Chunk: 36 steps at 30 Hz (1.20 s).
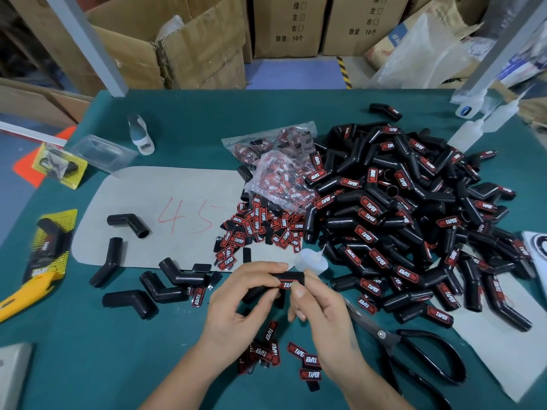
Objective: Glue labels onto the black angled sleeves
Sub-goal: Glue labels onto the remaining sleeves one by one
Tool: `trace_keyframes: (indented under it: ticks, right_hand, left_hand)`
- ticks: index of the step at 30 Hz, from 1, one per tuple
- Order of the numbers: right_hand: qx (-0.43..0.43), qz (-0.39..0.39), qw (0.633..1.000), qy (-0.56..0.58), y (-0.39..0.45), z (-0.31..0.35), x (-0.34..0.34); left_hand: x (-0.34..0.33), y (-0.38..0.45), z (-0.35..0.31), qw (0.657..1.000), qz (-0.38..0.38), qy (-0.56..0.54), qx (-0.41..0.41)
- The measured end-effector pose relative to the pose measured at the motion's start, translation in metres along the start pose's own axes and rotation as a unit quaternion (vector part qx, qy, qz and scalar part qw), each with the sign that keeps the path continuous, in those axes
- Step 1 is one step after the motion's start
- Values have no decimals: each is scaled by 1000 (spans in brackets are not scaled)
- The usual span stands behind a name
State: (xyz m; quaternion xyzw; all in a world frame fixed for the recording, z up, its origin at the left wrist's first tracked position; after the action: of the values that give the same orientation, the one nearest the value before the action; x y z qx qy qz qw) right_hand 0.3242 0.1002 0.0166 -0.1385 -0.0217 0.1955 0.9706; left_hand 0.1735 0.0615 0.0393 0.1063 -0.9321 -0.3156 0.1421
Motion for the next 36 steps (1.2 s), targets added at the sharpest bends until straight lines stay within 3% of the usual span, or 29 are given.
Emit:
trace_keyframes:
  ticks: [12, 19, 26, 36]
  right_hand:
    - [-9, -14, 1000, -14, 0, 0, 3]
    - [-12, 21, 1000, 0, -2, 3, 1]
    - [17, 47, 999, -19, -5, 13, -3]
    - [73, 13, 994, -78, -8, 25, -4]
  left_hand:
    - [2, 1, 0, 1000, 17, 3, -1]
    - [3, 0, 4, 1000, 18, 10, 6]
    - [1, -1, 2, 991, 65, 90, -76]
    - [1, -4, 4, 970, 99, 151, -159]
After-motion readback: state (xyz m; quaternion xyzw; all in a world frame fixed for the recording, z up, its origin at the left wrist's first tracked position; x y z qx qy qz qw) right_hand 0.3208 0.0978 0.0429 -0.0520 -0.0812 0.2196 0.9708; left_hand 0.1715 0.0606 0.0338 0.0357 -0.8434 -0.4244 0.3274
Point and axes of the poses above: each hand's wrist, its own y-axis towards the middle knuckle, its own x-axis out of the back of the hand, z = x × y, the point moved 5 cm from there along y, towards the middle knuckle, and after that the axes turned 12 degrees about -x, right-handed, at the moved point
